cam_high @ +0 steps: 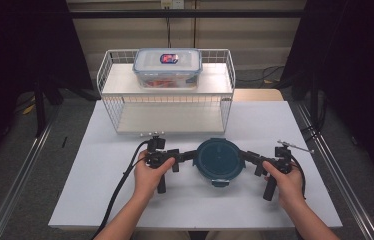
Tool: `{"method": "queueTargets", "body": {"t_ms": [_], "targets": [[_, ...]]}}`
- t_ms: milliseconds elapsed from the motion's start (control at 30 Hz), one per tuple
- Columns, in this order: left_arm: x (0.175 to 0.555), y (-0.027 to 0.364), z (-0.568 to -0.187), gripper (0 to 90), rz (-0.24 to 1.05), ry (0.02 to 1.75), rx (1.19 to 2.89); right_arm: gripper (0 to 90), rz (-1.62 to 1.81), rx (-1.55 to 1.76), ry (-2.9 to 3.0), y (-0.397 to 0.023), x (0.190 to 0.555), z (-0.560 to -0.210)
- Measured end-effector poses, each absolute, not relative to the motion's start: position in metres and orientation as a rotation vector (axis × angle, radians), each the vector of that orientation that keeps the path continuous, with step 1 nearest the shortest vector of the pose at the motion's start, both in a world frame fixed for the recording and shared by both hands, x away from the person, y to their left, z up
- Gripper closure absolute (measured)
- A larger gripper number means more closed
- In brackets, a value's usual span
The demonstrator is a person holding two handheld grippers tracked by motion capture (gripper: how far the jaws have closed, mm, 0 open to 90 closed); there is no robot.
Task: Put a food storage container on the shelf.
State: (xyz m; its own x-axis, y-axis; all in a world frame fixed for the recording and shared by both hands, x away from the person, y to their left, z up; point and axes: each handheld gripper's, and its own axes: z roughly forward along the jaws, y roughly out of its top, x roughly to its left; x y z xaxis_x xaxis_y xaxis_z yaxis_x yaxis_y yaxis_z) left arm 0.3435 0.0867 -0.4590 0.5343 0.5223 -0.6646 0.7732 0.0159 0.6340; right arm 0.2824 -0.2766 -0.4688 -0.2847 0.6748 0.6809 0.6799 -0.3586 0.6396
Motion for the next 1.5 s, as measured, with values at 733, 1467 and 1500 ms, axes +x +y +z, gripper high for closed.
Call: {"method": "queueTargets", "body": {"t_ms": [733,1467,1500], "targets": [[0.341,0.070,-0.473,17.3,-0.310,1.160,1.616,44.8,-1.757,-1.923,-1.659,-0.270,0.276,-0.483],[0.338,0.060,-0.489,28.3,-0.414,1.243,1.518,54.6,-1.779,-1.987,-1.592,-0.273,0.268,-0.486],[0.337,0.060,-0.490,28.3,-0.414,1.256,1.508,54.6,-1.788,-1.991,-1.576,-0.272,0.267,-0.487]]}}
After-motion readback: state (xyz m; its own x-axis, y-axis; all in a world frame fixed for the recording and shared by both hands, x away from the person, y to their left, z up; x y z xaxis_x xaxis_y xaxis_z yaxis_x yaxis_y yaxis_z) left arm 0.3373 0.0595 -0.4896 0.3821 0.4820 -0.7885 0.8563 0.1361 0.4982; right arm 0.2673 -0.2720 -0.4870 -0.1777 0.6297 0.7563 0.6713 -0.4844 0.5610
